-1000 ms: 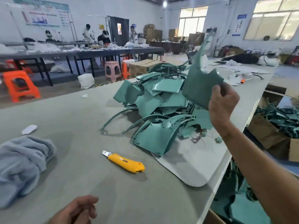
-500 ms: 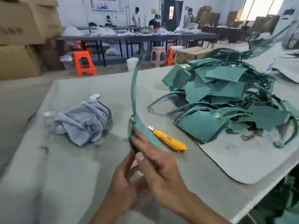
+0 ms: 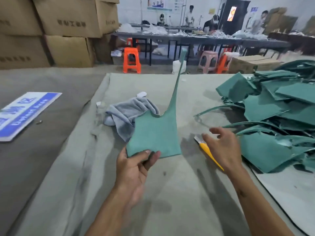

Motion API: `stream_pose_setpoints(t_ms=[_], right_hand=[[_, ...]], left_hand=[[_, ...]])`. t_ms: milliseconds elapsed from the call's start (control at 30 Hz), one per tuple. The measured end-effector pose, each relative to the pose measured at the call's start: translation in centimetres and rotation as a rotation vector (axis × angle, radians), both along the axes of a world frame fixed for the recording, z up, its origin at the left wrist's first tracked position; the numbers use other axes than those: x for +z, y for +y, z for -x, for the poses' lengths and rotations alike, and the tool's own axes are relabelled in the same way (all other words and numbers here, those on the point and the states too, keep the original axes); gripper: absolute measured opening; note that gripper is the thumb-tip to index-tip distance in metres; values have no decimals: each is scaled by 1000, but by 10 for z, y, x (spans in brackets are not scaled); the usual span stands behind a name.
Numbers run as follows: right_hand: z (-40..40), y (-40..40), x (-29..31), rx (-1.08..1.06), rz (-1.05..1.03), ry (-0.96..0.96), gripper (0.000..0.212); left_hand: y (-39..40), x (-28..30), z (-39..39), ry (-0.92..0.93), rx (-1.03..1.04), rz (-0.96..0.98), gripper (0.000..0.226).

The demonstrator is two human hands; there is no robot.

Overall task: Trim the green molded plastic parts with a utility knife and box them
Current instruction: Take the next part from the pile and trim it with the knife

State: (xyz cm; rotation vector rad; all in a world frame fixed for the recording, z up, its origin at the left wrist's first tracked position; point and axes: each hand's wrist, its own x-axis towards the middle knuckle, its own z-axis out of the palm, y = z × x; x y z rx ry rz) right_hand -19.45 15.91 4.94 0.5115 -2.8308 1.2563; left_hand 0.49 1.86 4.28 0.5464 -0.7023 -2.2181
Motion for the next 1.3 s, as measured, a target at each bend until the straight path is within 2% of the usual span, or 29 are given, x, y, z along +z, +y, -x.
stream_pose_setpoints(t_ms=[67,100,167,233,300,400,433,500,533,567,600,667,733,800,833,900,967,1033,1067,1133,1200,1233,1300], right_hand=[[1,1,-5,-23,-247,0,55],[-2,2,-9,-10,-360,6,54],[-7,4,-18,30,-518,45,39],[-10,2,-24,45,-594,136,25],[-8,-1,-24,28,-652,216,22],[-7,-7,-16,25,-620,173,18],[-7,-9,-14,15,-572,158,14],[-8,-14,-11,11,-450,179,22],[-9,-18,-9,50,-349,176,26],[-12,-24,-6,95,-153,117,26],[-17,-31,-2,142,127,-9,25],[-34,-46,5,207,619,-398,28],[-52,-60,7,302,840,-682,32],[-66,-68,3,460,921,-870,41],[-72,-71,2,530,924,-892,39],[-80,-75,-3,563,872,-799,23],[-86,-75,-9,466,876,-694,17],[-87,-72,-12,355,936,-585,18],[-86,-70,-13,295,957,-513,19],[-83,-64,-13,214,965,-382,22],[-81,-59,-11,234,955,-332,25],[-82,-57,-10,277,934,-324,26],[-89,-55,-9,410,869,-306,28]], left_hand=[[-5,4,-1,72,28,-116,38],[-9,4,-2,109,48,-184,36],[-17,3,-2,155,85,-324,30],[-26,1,-6,195,95,-404,27],[-29,2,-8,219,90,-450,27],[-30,2,-8,197,73,-465,17],[-28,4,-7,187,63,-455,15],[-26,5,-4,177,56,-436,14],[-25,5,-3,173,65,-434,14],[-24,5,-3,169,75,-435,16],[-24,5,-3,168,81,-439,20],[-25,5,-3,171,89,-451,26],[-26,2,-4,157,80,-452,30],[-27,-1,-3,111,59,-401,32],[-27,-2,-4,82,51,-348,33],[-29,-4,-3,23,39,-218,35],[-27,-7,-1,-34,27,-104,37],[-23,-14,3,-162,65,94,48],[-20,-19,5,-301,116,269,59],[-13,-26,5,-574,223,781,78],[-8,-29,5,-719,301,1278,86],[-6,-30,5,-757,314,1452,87],[1,-32,6,-795,296,1633,88]])
